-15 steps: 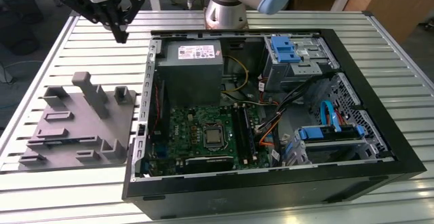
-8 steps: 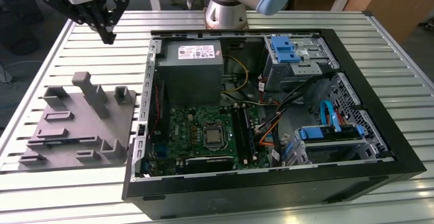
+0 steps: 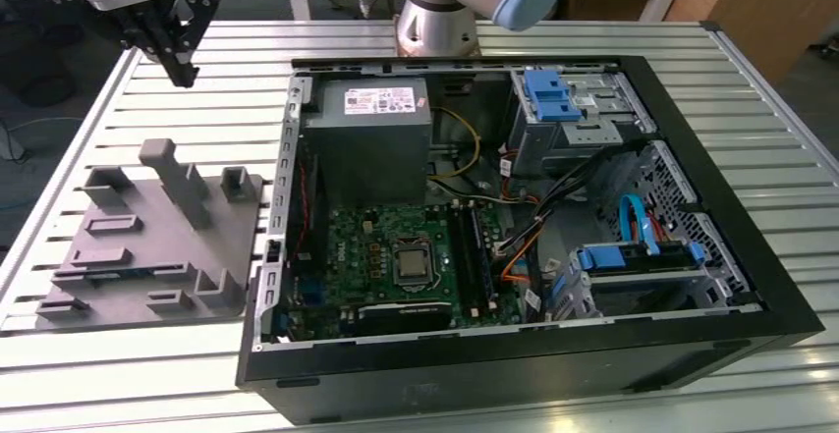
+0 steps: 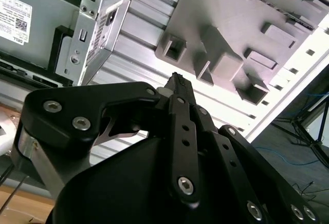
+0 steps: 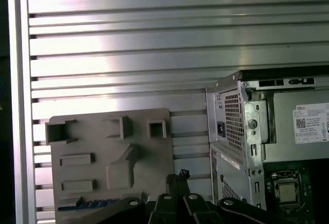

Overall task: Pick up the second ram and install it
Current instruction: 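Reach for the second ram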

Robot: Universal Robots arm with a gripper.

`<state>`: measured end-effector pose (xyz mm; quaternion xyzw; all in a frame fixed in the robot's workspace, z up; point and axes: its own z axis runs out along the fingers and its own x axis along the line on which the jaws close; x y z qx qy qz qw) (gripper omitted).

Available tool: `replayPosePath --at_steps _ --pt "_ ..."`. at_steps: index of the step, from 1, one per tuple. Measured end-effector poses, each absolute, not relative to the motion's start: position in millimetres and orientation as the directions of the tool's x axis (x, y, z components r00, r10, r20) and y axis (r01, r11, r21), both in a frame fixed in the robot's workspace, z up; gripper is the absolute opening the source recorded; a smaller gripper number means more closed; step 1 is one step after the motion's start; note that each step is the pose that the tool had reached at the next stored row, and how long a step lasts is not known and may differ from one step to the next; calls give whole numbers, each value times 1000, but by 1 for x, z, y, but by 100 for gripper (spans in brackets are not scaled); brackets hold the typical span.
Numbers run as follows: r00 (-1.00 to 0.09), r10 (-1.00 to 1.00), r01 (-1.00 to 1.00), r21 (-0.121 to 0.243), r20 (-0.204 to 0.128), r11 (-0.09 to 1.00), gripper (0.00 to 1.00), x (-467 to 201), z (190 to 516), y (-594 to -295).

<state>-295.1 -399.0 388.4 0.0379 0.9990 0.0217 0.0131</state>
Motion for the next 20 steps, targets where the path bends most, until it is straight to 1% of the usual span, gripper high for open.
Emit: replayPosePath --at_steps 13,20 --pt "-997 76 75 44 -24 996 10 -324 386 -399" --pt "-997 76 75 44 -24 996 10 -326 386 -399"
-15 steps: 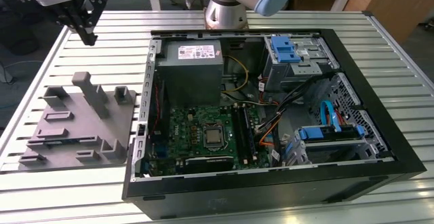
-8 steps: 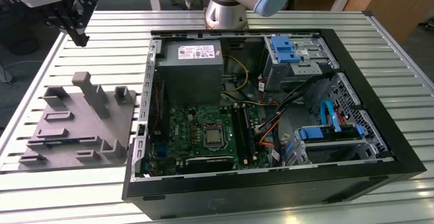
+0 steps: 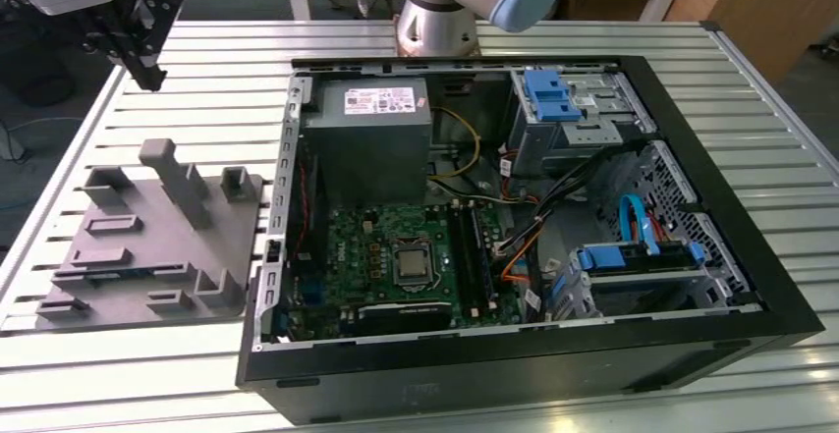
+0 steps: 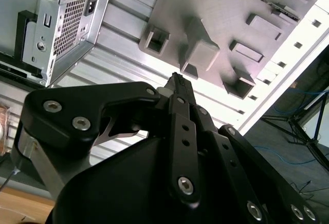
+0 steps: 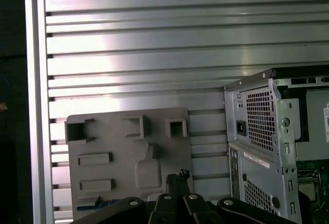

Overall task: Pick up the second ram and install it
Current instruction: 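Reach for the second ram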

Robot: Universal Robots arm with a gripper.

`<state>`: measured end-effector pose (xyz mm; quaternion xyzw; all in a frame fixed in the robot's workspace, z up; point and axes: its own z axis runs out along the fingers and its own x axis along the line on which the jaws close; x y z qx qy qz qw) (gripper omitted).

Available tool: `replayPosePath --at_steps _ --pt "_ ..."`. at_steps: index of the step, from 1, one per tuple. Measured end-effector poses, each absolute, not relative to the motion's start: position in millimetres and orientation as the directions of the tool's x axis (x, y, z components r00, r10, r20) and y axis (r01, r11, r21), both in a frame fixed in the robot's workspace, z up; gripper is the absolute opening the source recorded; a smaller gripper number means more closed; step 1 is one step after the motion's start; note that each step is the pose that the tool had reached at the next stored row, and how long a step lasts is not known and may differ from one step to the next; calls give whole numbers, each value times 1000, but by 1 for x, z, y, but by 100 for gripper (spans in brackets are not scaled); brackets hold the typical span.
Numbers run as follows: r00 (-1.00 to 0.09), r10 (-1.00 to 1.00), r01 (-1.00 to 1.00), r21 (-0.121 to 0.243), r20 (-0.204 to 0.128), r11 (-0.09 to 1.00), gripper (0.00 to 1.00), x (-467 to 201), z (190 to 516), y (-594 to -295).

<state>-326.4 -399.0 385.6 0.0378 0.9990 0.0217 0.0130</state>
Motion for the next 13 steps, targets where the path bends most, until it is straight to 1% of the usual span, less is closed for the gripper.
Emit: replayPosePath --at_steps 13 --pt "-997 76 75 44 -25 996 10 -338 384 -405"
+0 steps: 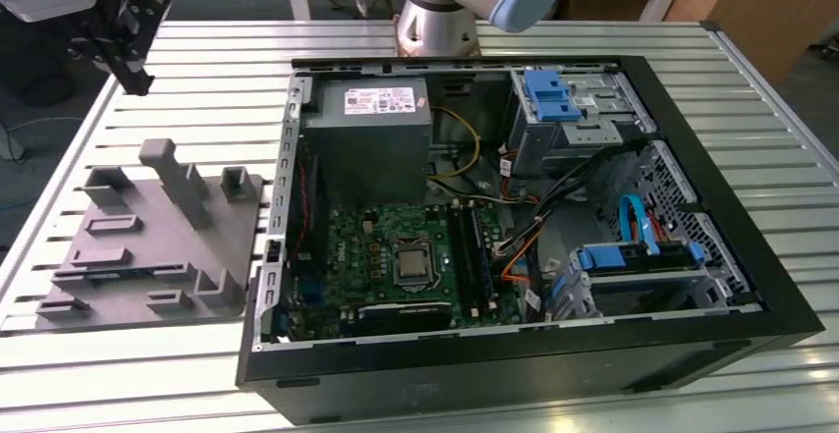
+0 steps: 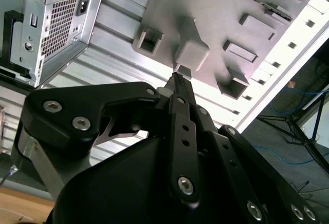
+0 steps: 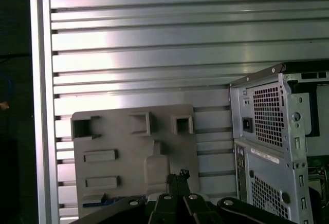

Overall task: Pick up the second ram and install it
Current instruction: 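Reach for the second ram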

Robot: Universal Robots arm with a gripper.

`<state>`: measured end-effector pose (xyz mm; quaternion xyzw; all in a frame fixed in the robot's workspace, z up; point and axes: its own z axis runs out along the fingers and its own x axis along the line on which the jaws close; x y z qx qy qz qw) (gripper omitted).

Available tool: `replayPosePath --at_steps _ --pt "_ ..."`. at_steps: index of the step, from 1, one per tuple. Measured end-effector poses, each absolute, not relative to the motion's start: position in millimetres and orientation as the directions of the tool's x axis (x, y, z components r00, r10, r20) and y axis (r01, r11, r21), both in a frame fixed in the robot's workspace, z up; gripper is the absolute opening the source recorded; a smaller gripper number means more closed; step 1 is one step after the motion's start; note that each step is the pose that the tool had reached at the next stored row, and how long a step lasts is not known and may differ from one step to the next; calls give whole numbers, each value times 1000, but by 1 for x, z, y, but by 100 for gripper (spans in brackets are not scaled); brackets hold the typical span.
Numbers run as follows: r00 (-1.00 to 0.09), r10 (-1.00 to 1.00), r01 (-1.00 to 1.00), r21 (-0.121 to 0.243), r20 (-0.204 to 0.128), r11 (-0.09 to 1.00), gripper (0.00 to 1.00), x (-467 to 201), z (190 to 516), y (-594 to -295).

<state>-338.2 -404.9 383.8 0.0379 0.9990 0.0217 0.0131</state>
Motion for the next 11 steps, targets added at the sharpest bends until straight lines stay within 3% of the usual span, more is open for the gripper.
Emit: replayPosePath --at_steps 11 --pt "-997 76 75 44 -24 996 10 -360 381 -419"
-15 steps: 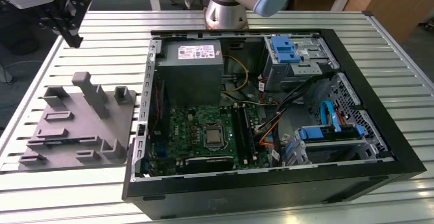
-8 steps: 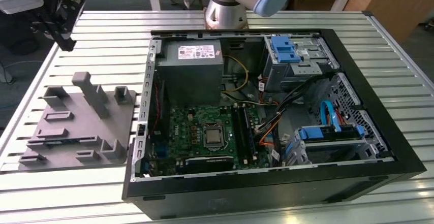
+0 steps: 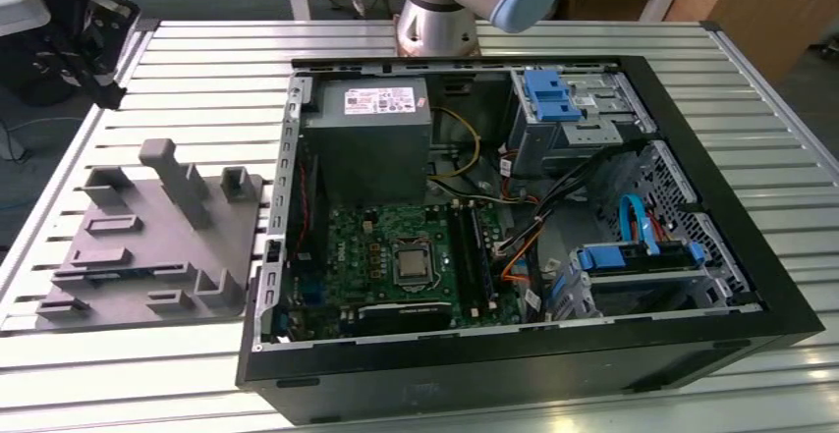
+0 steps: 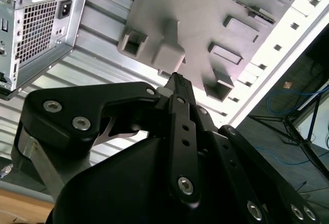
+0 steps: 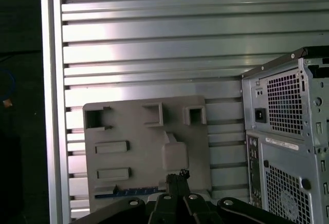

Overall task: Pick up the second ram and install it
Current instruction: 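Reach for the second ram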

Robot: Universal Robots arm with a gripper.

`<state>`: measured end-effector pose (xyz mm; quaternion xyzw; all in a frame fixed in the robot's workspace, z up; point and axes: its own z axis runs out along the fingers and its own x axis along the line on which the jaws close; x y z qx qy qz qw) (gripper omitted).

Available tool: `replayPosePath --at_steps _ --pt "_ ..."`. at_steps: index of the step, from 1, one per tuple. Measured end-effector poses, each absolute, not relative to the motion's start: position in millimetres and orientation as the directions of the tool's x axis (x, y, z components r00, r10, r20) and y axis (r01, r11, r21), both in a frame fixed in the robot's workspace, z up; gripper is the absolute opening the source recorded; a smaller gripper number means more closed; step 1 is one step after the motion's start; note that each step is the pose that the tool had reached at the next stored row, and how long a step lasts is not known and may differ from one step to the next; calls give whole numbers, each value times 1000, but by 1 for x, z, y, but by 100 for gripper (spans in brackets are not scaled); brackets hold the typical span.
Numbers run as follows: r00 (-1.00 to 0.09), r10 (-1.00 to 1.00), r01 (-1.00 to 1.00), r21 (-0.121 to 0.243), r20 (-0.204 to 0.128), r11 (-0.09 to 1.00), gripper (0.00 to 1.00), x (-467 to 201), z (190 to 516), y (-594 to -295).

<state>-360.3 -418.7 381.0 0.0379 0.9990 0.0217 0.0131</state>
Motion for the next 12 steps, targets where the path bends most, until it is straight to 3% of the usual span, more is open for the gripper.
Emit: replayPosePath --at_steps 12 --pt "-997 76 75 44 -24 996 10 -372 372 -424"
